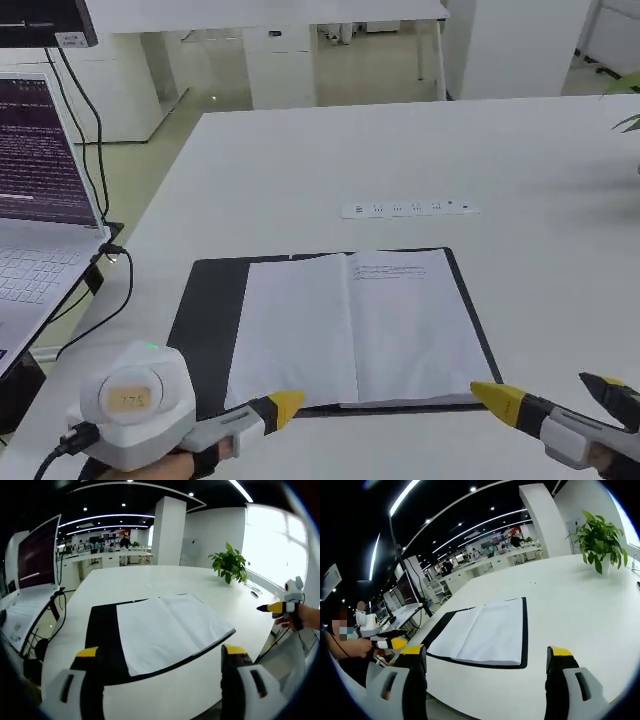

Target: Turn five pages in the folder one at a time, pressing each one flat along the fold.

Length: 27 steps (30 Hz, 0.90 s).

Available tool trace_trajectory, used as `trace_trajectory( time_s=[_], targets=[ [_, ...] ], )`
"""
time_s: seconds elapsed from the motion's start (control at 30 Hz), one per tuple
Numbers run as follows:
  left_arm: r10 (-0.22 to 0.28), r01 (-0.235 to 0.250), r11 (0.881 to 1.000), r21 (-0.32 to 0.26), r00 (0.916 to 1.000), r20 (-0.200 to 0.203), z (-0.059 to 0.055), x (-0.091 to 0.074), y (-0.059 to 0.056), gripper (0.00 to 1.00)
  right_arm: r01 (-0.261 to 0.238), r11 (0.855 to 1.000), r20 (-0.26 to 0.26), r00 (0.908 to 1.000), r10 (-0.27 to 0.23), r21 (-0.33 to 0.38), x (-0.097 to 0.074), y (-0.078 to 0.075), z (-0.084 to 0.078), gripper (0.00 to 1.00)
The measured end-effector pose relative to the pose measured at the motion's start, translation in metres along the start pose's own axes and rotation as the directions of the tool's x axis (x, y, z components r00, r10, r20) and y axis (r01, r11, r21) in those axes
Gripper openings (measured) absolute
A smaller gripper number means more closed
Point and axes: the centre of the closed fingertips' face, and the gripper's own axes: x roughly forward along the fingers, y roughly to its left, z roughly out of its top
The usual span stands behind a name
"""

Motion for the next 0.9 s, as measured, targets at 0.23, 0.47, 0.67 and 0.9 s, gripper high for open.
trace_trajectory(
  time_s=[0.23,0.47,0.67,0.9],
  targets=[
    [-0.082,0.083,0.995,0.051,0.9962,-0.031,0.002,0.041,-0.041,0.99,0.004,1.0,-0.012,0.9999,-0.004,0.021,-0.001,-0.006,-0.008,0.99],
    [-0.153,0.158,0.984,0.082,0.9859,-0.068,-0.002,0.074,-0.077,0.99,0.015,1.0,-0.013,0.9998,-0.015,0.009,0.0,-0.006,-0.013,0.99],
    [-0.218,0.227,0.968,0.108,0.9721,-0.087,-0.004,0.106,-0.113,0.94,0.025,0.999,0.001,0.9997,-0.025,0.021,0.001,-0.007,-0.011,0.98],
    [-0.255,0.268,0.954,0.137,0.961,-0.106,-0.006,0.141,-0.146,0.86,0.034,0.999,0.004,0.9994,-0.034,0.042,-0.001,-0.01,-0.012,0.97]
  ],
)
